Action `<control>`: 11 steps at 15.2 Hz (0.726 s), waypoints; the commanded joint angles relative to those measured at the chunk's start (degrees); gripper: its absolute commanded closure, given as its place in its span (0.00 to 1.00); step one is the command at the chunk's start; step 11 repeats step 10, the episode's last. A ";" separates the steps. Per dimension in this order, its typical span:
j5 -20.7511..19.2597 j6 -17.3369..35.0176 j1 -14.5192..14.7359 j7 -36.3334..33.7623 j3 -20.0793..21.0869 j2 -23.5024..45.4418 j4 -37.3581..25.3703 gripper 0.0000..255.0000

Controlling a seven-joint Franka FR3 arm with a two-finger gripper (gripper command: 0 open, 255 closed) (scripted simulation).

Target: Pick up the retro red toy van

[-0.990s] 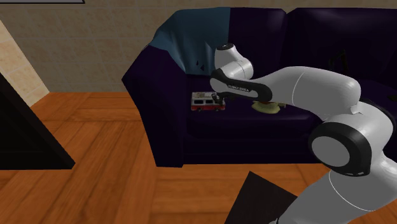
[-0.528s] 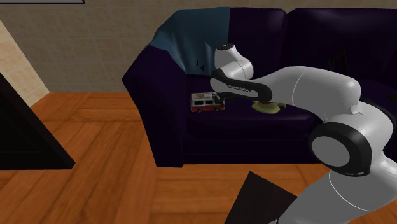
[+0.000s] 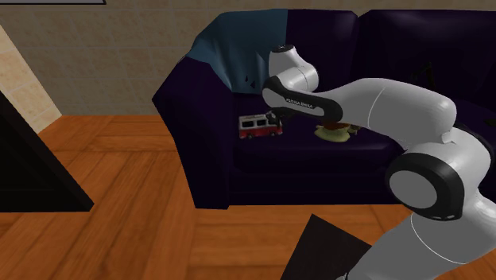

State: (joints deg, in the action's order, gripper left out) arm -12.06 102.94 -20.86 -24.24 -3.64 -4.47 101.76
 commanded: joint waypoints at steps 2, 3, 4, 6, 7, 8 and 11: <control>0.13 -2.46 0.01 0.51 0.01 0.58 -3.12 1.00; 0.17 -3.24 0.02 0.66 0.02 0.71 -4.04 1.00; 0.20 -4.02 0.03 0.80 0.04 0.86 -4.98 1.00; 0.27 -5.60 0.04 1.09 0.06 1.19 -6.92 1.00; 0.30 -6.39 0.05 1.24 0.07 1.38 -7.92 1.00; 0.33 -7.20 0.06 1.39 0.09 1.58 -8.94 1.00; 0.33 -7.32 0.06 1.41 0.09 1.61 -9.09 1.00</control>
